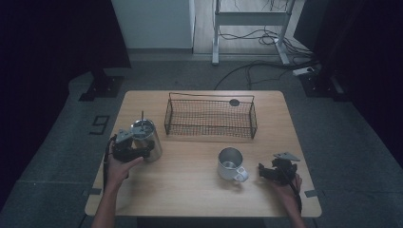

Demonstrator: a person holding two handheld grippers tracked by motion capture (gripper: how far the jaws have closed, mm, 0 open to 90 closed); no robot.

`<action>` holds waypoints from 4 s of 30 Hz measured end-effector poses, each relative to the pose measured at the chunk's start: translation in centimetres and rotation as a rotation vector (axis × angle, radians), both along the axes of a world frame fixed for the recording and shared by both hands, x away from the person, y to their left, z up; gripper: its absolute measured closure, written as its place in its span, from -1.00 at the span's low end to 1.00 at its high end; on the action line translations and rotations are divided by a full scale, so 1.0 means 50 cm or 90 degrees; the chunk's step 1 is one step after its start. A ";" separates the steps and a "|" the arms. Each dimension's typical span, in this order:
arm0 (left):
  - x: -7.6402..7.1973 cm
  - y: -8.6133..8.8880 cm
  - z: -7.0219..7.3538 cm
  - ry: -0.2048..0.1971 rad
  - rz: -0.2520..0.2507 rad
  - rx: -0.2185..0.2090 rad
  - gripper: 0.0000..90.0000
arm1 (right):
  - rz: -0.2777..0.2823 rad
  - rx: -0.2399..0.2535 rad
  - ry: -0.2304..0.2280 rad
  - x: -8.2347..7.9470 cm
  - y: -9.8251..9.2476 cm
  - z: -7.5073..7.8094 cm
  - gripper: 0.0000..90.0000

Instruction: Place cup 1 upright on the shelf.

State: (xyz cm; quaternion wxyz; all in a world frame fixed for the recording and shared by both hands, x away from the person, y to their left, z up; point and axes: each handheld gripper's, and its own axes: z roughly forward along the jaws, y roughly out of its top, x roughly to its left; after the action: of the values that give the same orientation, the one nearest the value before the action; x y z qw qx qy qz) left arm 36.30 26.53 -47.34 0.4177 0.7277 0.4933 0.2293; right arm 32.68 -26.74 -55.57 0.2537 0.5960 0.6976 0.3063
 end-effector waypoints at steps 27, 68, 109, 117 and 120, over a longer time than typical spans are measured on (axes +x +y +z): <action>0.043 -0.029 -0.034 -0.026 0.019 0.012 -0.93 | 0.000 0.000 0.000 0.000 0.000 0.000 -0.83; 0.008 -0.080 0.032 -0.044 0.042 0.025 -0.91 | -0.005 -0.001 -0.005 -0.002 0.002 0.001 -0.74; 0.003 -0.134 0.133 -0.075 0.012 0.026 -0.91 | -0.001 0.001 -0.008 -0.002 -0.001 0.001 -0.71; 0.010 -0.139 0.160 -0.084 0.009 0.009 -0.91 | -0.002 0.000 -0.007 -0.002 0.000 0.001 -0.71; 0.013 -0.139 0.165 -0.083 0.007 0.005 -0.91 | -0.002 0.000 -0.007 -0.002 0.000 0.001 -0.71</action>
State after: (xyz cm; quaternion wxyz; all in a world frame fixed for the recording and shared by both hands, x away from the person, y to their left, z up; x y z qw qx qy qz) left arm 36.96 19.58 -39.11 0.4450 0.7101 0.4684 0.2801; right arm 32.56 -26.76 -55.52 0.2581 0.5952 0.6953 0.3095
